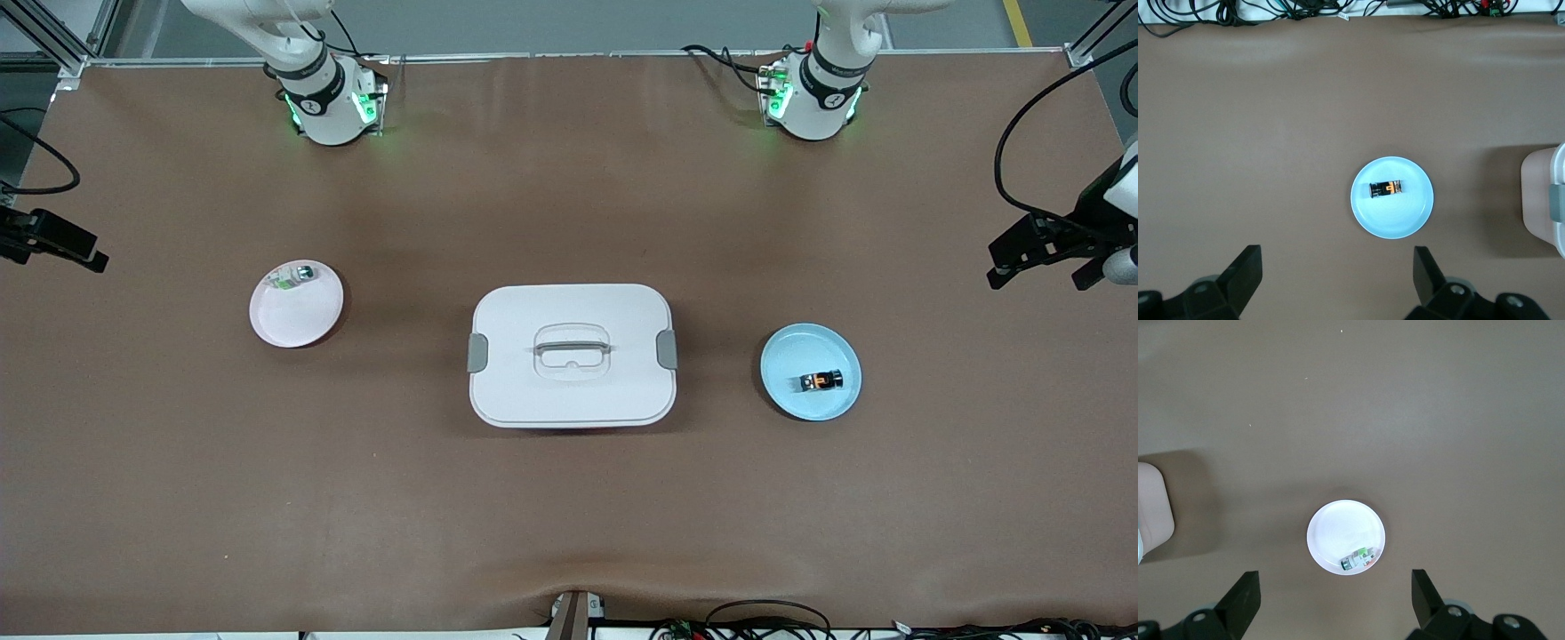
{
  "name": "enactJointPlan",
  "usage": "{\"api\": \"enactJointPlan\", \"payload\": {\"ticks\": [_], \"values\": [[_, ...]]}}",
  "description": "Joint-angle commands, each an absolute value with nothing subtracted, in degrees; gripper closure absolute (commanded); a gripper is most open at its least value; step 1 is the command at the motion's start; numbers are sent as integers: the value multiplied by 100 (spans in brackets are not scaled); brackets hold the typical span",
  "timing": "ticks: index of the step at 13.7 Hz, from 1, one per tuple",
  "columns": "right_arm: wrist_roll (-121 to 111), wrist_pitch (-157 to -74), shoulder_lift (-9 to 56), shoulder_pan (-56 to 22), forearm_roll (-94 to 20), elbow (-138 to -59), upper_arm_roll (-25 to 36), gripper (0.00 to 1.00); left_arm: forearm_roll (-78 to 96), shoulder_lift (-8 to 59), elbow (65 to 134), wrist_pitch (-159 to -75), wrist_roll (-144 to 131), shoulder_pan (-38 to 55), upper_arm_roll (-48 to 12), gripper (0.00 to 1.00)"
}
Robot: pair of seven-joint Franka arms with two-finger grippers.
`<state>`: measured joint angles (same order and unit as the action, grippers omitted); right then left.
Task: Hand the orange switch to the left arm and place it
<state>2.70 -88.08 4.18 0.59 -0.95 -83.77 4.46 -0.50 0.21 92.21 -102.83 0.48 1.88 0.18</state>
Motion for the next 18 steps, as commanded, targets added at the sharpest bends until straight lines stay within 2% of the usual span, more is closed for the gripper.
{"api": "enactJointPlan", "payload": {"ticks": [1,3,11,18], "values": [[202,-8859,281,149,-105,-8490,396,0,-79,-17,9000,-9907,17,132,-35,0],[202,-8859,281,141,-105,-8490,396,0,-52,26,8695,-9941,9,123,-9,0],[202,-8859,281,141,-105,-8490,396,0,-44,422,8737,-9615,-255,149,-18,0],[202,-8859,281,141,-105,-8490,387,0,0,413,8710,-9615,-255,105,9,0]]}}
